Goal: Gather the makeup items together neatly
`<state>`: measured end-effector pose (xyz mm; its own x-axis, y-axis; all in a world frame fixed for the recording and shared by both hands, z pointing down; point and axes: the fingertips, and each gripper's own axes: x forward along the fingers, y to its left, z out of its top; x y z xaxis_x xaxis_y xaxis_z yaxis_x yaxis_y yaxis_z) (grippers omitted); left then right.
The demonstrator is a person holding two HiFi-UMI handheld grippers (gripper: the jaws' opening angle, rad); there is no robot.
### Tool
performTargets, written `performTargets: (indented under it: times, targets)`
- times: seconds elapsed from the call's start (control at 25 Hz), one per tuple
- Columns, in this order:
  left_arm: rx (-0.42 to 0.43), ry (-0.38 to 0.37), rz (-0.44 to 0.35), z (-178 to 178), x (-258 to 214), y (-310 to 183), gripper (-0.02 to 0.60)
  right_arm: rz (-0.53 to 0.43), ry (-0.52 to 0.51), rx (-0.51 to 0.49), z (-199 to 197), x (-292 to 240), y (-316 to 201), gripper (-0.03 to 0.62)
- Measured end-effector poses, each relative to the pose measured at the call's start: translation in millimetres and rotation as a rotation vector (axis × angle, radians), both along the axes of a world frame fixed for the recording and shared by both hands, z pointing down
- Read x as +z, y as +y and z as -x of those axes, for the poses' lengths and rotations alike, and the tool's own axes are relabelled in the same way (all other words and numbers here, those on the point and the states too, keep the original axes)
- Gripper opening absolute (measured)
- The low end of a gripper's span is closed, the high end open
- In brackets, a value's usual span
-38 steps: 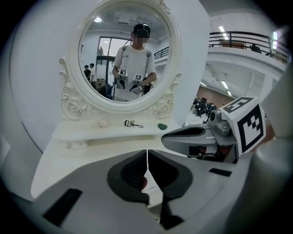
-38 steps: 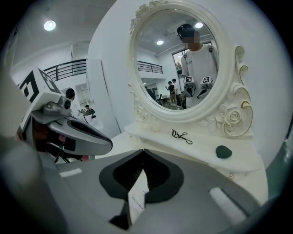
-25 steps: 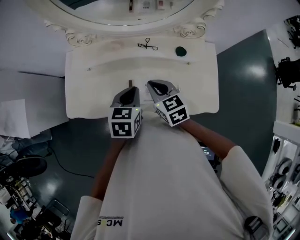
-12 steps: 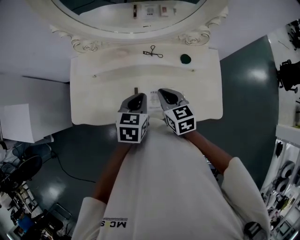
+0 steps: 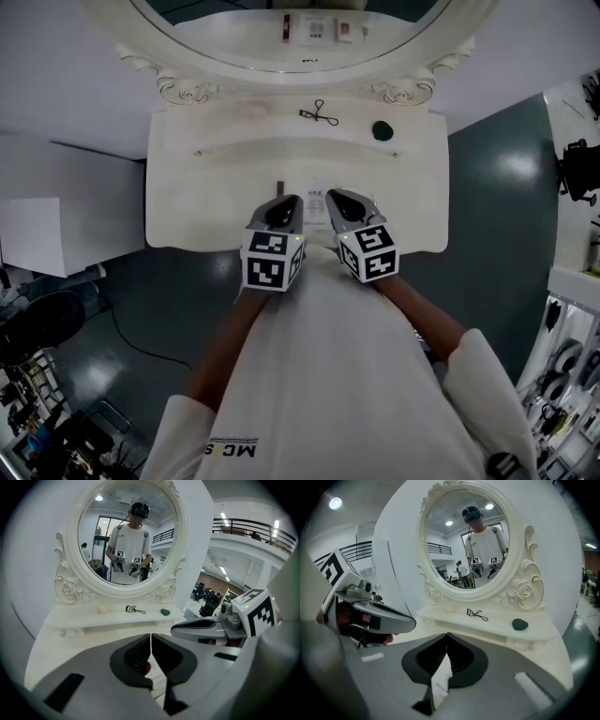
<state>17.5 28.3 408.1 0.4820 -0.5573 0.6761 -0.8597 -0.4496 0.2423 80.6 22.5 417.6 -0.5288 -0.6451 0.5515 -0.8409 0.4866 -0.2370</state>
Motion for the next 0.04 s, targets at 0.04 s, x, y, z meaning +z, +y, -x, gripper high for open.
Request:
performTargets:
  times: [0.04]
  targets:
    - [-0.005, 0.0, 0.0, 1.7, -0.4, -0.3, 0.017, 0.002, 0.0, 0.005, -0.9, 0.1, 0.0, 0.002]
